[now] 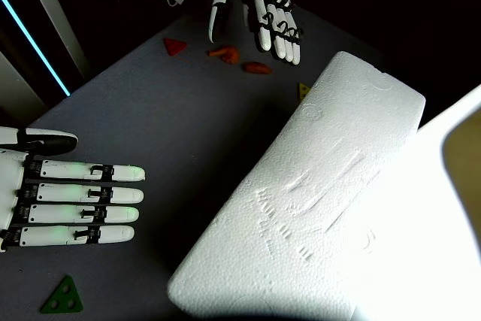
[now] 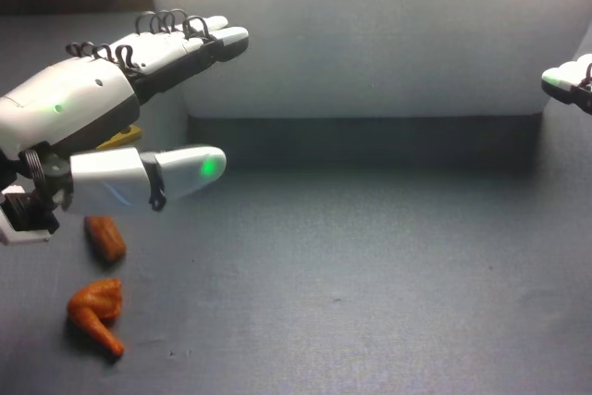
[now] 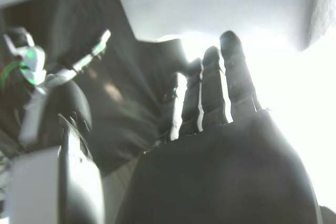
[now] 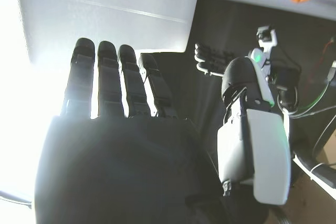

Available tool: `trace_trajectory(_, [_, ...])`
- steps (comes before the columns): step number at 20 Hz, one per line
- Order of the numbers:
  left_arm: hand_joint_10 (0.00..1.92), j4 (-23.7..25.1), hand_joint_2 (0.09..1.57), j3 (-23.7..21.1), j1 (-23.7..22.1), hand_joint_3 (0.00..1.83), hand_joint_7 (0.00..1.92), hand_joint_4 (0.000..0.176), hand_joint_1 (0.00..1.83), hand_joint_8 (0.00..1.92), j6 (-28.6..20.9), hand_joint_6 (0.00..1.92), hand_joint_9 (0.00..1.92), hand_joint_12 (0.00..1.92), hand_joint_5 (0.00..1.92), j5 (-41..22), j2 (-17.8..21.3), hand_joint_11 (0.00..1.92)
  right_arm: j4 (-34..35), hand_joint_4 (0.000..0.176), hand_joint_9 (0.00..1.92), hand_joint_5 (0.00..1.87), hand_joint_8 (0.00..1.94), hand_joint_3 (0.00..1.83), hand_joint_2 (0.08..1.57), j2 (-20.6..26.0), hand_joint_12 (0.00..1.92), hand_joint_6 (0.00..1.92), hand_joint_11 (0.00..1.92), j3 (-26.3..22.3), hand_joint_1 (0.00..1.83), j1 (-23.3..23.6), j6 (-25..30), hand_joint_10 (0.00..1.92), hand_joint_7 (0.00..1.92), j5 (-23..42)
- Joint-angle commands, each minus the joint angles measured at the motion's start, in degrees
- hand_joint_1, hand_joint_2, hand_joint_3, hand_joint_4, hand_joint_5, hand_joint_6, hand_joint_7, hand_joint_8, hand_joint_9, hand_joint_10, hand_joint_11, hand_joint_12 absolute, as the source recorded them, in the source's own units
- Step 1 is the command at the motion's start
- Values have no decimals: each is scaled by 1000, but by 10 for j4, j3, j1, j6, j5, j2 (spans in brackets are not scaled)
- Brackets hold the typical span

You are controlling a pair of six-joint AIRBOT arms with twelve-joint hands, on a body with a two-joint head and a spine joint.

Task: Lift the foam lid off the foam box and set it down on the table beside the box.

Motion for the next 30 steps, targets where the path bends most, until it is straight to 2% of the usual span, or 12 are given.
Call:
trace_trajectory(1, [0,-12,1311,-2,-5,18,0,59,180,0,-1,16,0,0,39,-69,7,0,9,0,0,0,0,31,1337,6,27,0,40,1,400,7,-3,0,0,63])
trace_trajectory(5, [0,-19,1311,-10,3,8,0,66,175,0,2,8,0,0,38,-82,17,0,10,0,0,0,0,0,1336,6,641,0,0,-2,421,10,-4,0,0,66])
trace_trajectory(7, [0,-25,1312,-14,11,7,0,65,179,0,5,6,0,0,36,-92,22,0,15,0,0,0,0,1,1344,6,66,0,0,-3,437,10,-7,0,0,75])
trace_trajectory(8, [0,-31,1312,-19,16,6,0,71,191,0,10,4,0,0,33,-101,27,0,19,0,0,0,0,0,1337,9,12,0,0,-4,434,10,-10,0,0,81])
trace_trajectory(11, [0,-41,1322,-28,21,4,0,30,259,0,24,14,0,0,65,-120,41,0,33,0,0,0,0,0,1330,20,26,0,43,-9,523,7,-19,0,0,106])
trace_trajectory(16, [0,-69,1320,-29,29,0,0,27,299,0,43,9,0,27,78,-145,50,26,75,0,0,0,0,0,1338,25,0,0,0,-7,659,2,-41,0,0,150])
trace_trajectory(19, [0,-86,1289,-20,22,0,0,13,370,0,52,15,0,576,35,-149,49,0,98,0,0,0,0,0,1332,26,41,0,78,-3,594,2,-55,0,0,162])
trace_trajectory(21, [0,-97,1276,-13,14,0,0,16,353,0,57,4,0,591,27,-149,45,0,113,0,44,0,0,1,1322,26,1195,0,2,1,504,5,-65,25,0,166])
trace_trajectory(22, [0,-108,1267,-8,10,0,0,19,368,0,59,2,0,504,30,-147,42,0,126,0,10,0,0,0,1320,26,1429,0,0,3,449,8,-74,4,0,168])
trace_trajectory(26, [0,-142,1242,10,3,0,23,23,437,1,65,1,0,576,49,-145,29,0,165,0,8,0,0,0,1281,23,1553,0,0,15,385,24,-94,5,0,171])
trace_trajectory(28, [8,-159,1215,18,-4,0,49,14,468,5,72,4,18,795,59,-139,25,0,184,0,1,0,0,0,1262,16,1654,0,0,28,458,32,-97,1,0,164])
trace_trajectory(30, [1,-181,1169,34,-12,0,16,50,476,0,77,6,2,1075,38,-123,15,0,202,0,0,0,0,0,1258,7,1469,0,0,42,487,44,-102,0,0,153])
